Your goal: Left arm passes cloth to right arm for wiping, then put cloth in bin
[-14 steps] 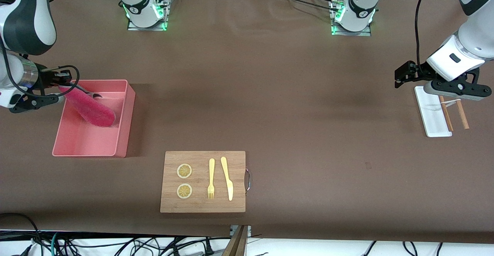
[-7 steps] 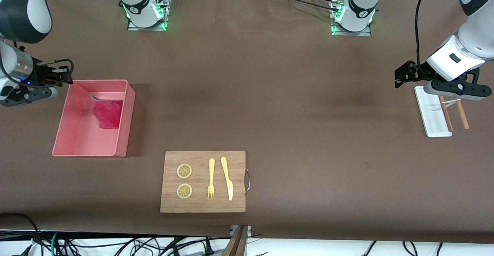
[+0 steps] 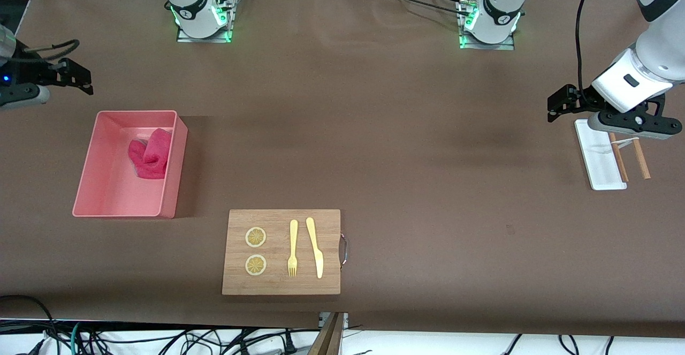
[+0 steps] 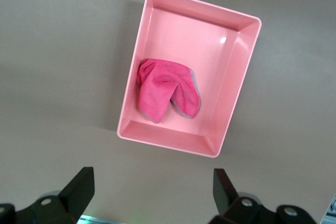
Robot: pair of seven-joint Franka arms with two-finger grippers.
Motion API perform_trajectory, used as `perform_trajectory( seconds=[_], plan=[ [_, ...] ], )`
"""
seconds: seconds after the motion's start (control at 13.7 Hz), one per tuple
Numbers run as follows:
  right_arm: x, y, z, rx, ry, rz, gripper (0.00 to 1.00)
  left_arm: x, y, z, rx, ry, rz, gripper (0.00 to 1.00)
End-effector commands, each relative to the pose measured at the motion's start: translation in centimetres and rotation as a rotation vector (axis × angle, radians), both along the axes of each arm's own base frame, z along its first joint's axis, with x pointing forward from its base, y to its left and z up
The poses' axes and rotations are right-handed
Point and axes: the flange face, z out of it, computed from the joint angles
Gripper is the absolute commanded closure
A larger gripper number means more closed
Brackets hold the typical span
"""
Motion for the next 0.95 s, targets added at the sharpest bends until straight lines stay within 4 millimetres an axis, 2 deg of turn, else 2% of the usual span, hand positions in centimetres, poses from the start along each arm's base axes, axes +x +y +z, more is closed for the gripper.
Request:
perform_trajectory(
  seconds=[0.0, 0.29, 0.88],
  plan=[
    [-0.8, 1.1, 3.1, 0.015, 0.006, -0.093, 0.00, -0.2, 0.1, 0.3, -0.002, 0.004, 0.008, 0.00],
    [-1.9, 2.3, 4.7, 0.109, 0.051, -0.207, 0.00, -0.2, 0.2, 0.3, 0.000, 0.004, 0.004, 0.00],
    [-1.0, 2.9, 4.2, 0.122, 0.033, -0.176, 0.00, -0.2, 0.2, 0.3, 0.000, 0.003, 0.004, 0.00]
  ],
)
